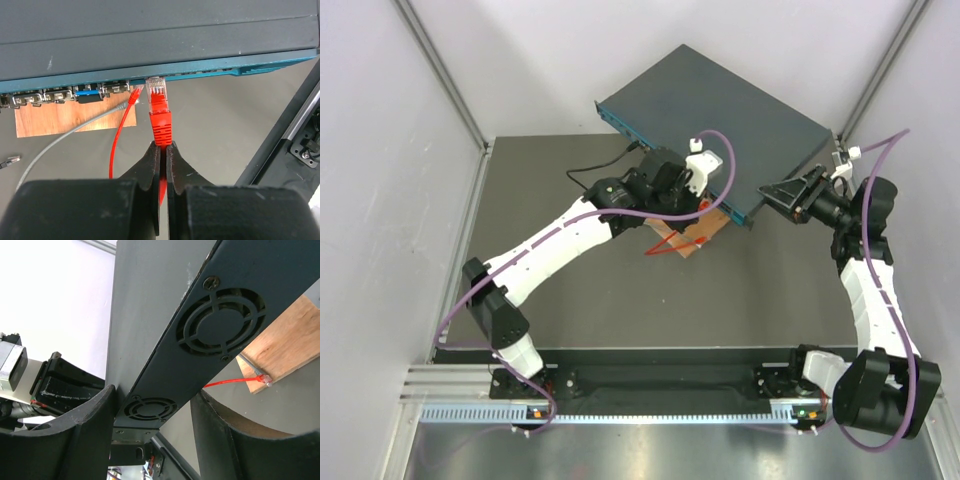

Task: Insert the plug into the switch port

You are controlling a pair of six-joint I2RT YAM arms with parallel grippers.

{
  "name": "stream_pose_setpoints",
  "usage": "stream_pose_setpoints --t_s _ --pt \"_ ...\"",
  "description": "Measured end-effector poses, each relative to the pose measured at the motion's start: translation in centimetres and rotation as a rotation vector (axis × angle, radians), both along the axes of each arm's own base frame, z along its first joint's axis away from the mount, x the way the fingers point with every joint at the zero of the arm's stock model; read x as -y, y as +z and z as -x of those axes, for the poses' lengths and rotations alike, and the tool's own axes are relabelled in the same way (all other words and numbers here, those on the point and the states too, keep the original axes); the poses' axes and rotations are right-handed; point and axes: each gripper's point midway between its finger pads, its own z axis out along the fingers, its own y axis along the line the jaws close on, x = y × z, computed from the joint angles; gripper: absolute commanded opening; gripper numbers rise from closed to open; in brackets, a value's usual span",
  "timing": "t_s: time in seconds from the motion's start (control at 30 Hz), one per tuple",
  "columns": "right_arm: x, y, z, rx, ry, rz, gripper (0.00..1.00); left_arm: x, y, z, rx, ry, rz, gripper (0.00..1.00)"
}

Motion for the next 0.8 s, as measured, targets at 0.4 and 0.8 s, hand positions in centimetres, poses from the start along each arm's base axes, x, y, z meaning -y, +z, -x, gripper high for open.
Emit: stream_pose_setpoints --t_s 0.4,0.8 --pt "-0.09 -0.01 0.03 -0.002 0.002 0.005 0.0 0.36 0.38 0.05 -0.008 -0.007 0.011 0.0" --pt "-0.16 -0.02 0.04 -0.004 -0.001 0.028 0.0 0.18 0.8 -0.49 -0.044 0.004 0.006 0.0"
